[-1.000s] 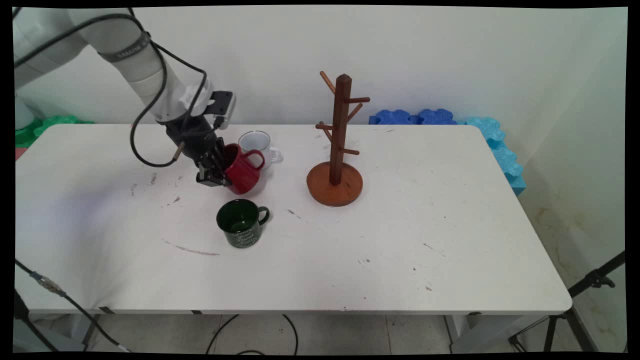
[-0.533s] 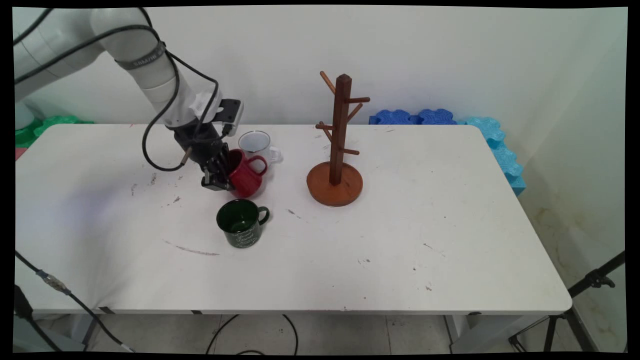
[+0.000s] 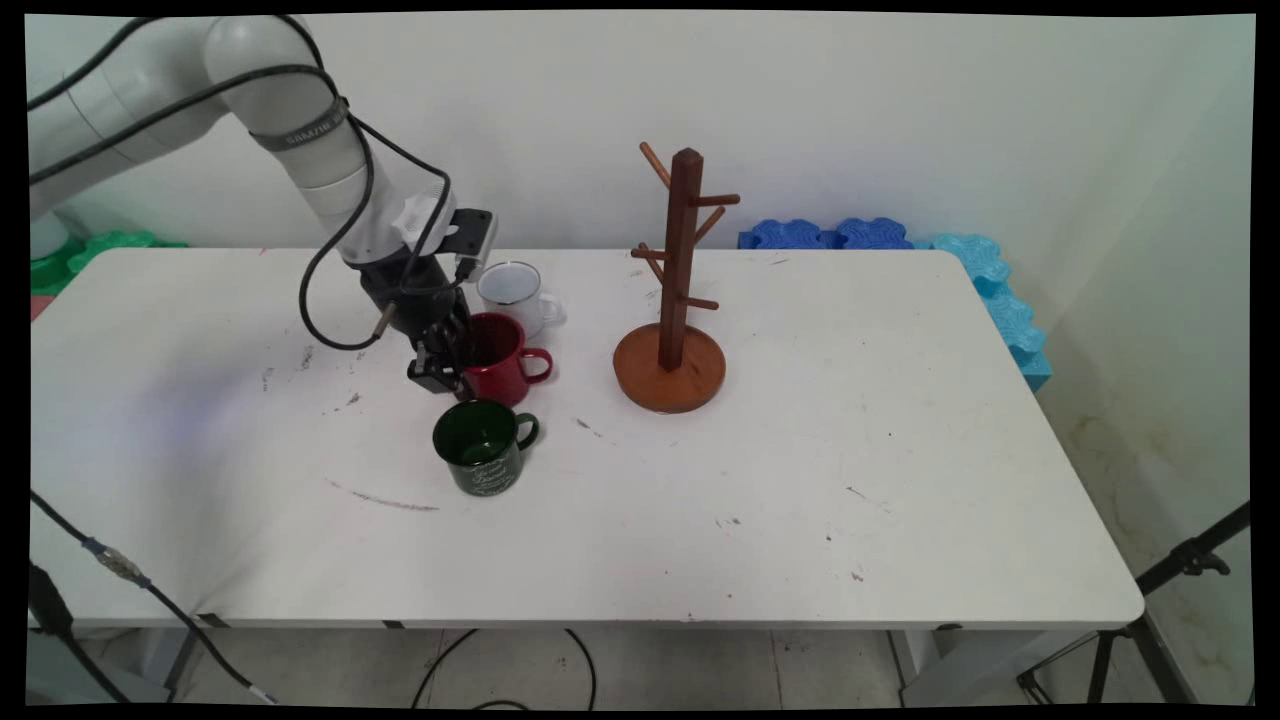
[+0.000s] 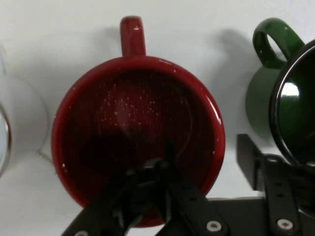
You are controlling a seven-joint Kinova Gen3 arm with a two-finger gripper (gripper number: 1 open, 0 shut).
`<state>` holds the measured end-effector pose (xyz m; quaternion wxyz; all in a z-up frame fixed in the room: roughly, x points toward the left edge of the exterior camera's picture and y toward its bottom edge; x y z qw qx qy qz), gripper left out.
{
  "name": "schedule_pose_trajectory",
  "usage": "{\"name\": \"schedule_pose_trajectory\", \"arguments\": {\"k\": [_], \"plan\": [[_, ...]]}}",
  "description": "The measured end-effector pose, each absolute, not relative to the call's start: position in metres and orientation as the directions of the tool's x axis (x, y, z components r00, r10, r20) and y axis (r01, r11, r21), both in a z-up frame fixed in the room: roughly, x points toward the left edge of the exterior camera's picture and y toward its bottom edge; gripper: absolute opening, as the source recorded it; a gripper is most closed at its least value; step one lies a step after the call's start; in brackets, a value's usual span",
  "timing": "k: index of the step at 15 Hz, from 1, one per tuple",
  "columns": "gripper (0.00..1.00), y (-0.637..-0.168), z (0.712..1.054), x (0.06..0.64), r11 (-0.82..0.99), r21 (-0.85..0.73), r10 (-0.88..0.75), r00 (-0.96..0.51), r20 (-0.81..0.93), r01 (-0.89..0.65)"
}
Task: Place the picked object on the table
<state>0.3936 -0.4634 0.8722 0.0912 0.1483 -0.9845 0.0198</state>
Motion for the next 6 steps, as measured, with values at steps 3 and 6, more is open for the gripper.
{"name": "schedule_pose_trajectory", "arguments": {"k": [3, 6], "plan": [[1.00, -0.4635, 0.8704, 0.3902, 0.956, -0.006, -0.285, -0.938, 0.198, -0.292], [1.00, -0.4635, 0.8713, 0.3861, 0.959, -0.006, -0.275, -0.935, 0.224, -0.284]]}}
